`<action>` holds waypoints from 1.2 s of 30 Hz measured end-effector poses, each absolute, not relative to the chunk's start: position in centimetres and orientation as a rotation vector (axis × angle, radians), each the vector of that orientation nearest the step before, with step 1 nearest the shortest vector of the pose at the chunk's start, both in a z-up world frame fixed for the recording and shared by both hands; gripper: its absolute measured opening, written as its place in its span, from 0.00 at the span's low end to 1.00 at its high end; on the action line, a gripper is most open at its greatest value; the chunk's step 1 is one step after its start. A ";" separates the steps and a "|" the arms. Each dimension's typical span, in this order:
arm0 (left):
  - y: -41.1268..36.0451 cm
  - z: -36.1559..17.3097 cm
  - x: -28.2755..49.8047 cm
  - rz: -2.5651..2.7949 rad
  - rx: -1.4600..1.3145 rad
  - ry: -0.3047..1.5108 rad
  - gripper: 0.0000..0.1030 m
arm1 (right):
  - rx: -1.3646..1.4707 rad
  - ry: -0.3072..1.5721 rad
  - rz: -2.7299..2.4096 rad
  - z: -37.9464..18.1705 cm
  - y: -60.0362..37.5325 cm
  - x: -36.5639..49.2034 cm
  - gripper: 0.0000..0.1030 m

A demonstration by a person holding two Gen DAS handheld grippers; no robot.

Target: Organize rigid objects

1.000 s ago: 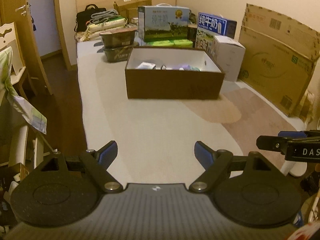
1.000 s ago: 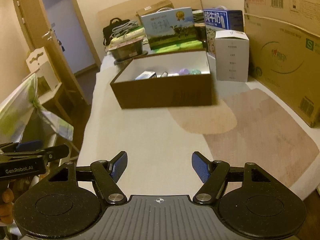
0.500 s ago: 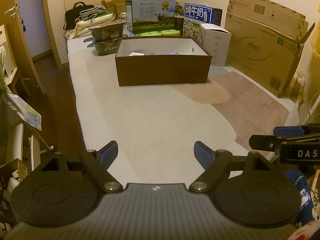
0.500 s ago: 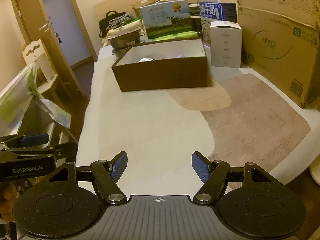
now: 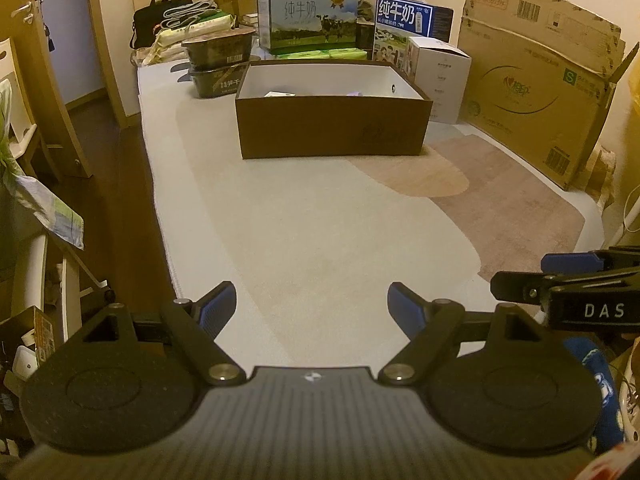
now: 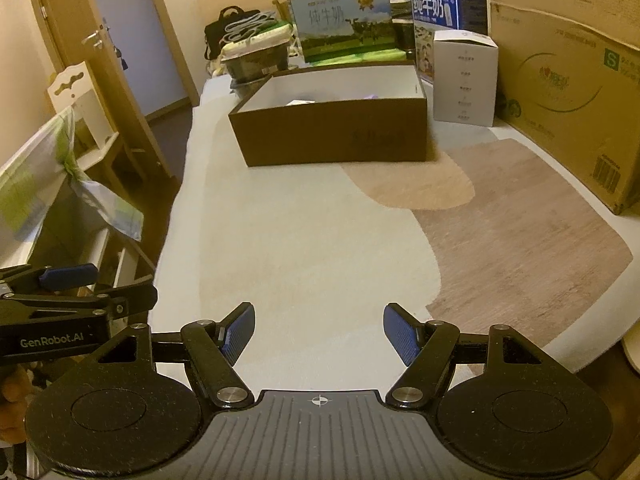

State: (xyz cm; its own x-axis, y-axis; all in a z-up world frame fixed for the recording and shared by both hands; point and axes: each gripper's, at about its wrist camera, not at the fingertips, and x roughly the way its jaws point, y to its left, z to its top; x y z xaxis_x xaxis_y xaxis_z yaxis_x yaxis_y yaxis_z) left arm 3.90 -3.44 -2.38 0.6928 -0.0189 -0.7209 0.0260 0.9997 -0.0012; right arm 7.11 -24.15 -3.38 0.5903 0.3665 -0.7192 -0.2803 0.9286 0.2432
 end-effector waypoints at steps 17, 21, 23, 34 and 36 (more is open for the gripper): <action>-3.6 -2.5 4.2 -0.031 0.002 0.806 0.79 | 0.111 0.864 0.378 -3.5 -24.1 7.1 0.69; -3.6 -2.4 4.1 -0.034 0.000 0.806 0.79 | 0.111 0.863 0.376 -3.4 -24.1 7.1 0.69; -3.5 -2.4 4.1 -0.036 -0.001 0.806 0.79 | 0.111 0.862 0.376 -3.4 -24.0 7.1 0.69; -3.6 -2.3 4.1 -0.038 0.000 0.804 0.79 | 0.114 0.861 0.376 -3.4 -24.1 7.1 0.69; -3.5 -2.3 4.1 -0.041 0.000 0.804 0.79 | 0.114 0.861 0.375 -3.4 -24.1 7.1 0.69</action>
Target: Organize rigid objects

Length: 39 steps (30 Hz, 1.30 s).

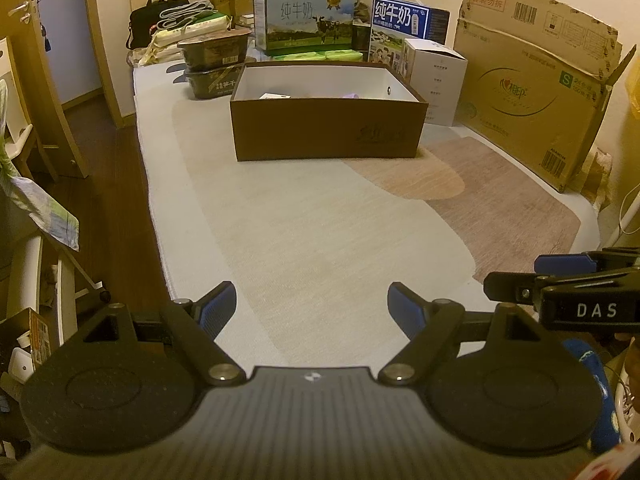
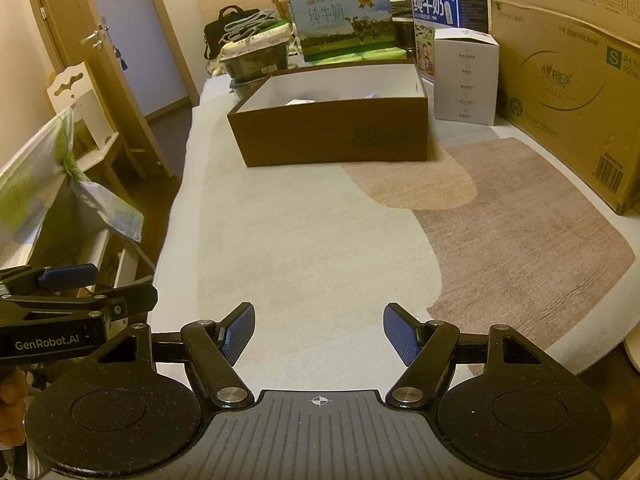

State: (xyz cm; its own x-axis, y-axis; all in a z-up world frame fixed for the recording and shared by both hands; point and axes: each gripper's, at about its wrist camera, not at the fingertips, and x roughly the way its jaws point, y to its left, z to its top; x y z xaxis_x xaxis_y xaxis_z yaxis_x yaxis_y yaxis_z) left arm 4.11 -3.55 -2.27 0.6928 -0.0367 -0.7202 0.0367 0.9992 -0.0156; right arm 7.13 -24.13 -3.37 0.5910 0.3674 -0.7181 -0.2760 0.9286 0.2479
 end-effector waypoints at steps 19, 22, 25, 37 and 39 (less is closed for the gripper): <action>-3.6 -2.1 4.2 -0.045 0.000 0.801 0.79 | 0.118 0.858 0.373 -3.3 -24.2 7.1 0.69; -3.6 -2.1 4.2 -0.046 0.001 0.801 0.79 | 0.118 0.857 0.371 -3.2 -24.2 7.0 0.69; -3.7 -2.0 4.2 -0.046 0.001 0.800 0.79 | 0.120 0.857 0.372 -3.1 -24.2 7.0 0.69; -4.3 -2.0 4.6 -0.051 0.002 0.803 0.79 | 0.123 0.859 0.369 -3.1 -24.3 7.0 0.69; -4.2 -2.0 4.5 -0.052 0.002 0.802 0.79 | 0.124 0.860 0.367 -3.1 -24.3 7.0 0.69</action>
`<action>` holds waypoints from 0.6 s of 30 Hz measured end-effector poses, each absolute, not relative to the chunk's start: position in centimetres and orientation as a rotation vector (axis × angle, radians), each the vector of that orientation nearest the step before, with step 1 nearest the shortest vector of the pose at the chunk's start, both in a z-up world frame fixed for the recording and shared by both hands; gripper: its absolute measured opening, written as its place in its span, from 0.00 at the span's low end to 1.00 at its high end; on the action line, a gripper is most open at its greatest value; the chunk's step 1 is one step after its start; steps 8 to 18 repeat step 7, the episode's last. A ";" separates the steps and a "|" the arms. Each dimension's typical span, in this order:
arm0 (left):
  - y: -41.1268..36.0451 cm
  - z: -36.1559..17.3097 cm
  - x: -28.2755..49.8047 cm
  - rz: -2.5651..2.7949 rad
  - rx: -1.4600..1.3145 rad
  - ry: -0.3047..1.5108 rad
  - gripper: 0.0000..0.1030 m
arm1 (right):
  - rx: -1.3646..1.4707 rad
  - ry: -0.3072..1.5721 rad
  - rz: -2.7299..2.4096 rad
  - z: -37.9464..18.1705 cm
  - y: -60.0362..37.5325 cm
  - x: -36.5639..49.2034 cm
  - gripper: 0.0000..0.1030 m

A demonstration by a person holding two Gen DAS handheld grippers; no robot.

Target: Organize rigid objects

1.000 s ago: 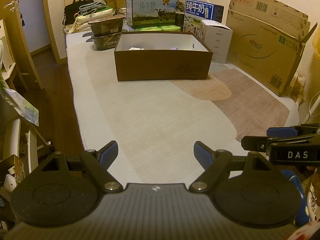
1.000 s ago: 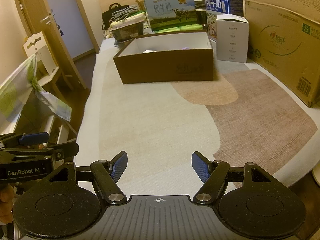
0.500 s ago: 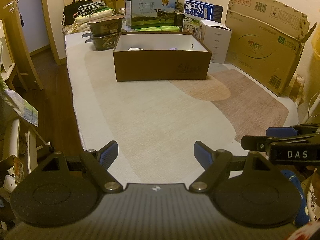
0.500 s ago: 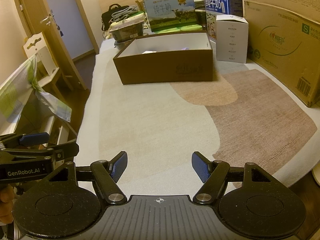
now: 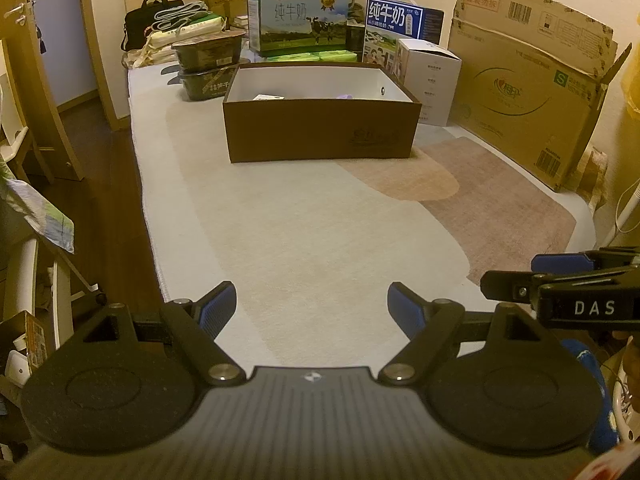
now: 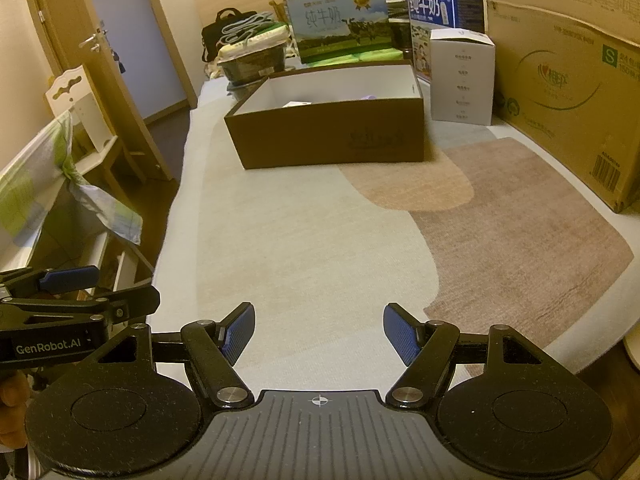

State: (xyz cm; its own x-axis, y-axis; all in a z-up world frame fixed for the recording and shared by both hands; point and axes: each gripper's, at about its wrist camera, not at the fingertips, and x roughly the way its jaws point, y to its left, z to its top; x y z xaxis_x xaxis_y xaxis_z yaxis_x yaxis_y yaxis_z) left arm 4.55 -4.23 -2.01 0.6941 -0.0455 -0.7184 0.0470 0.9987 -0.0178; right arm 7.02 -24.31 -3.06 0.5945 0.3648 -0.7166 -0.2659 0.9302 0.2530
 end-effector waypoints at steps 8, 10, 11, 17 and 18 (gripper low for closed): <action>-4.2 -2.2 4.5 -0.050 0.006 0.797 0.79 | 0.126 0.860 0.364 -3.1 -24.4 7.0 0.69; -4.2 -2.2 4.5 -0.050 0.006 0.797 0.79 | 0.126 0.860 0.364 -3.1 -24.4 7.0 0.69; -4.2 -2.2 4.5 -0.050 0.006 0.797 0.79 | 0.126 0.860 0.364 -3.1 -24.4 7.0 0.69; -4.2 -2.2 4.5 -0.050 0.006 0.797 0.79 | 0.126 0.860 0.364 -3.1 -24.4 7.0 0.69; -4.2 -2.2 4.5 -0.050 0.006 0.797 0.79 | 0.126 0.860 0.364 -3.1 -24.4 7.0 0.69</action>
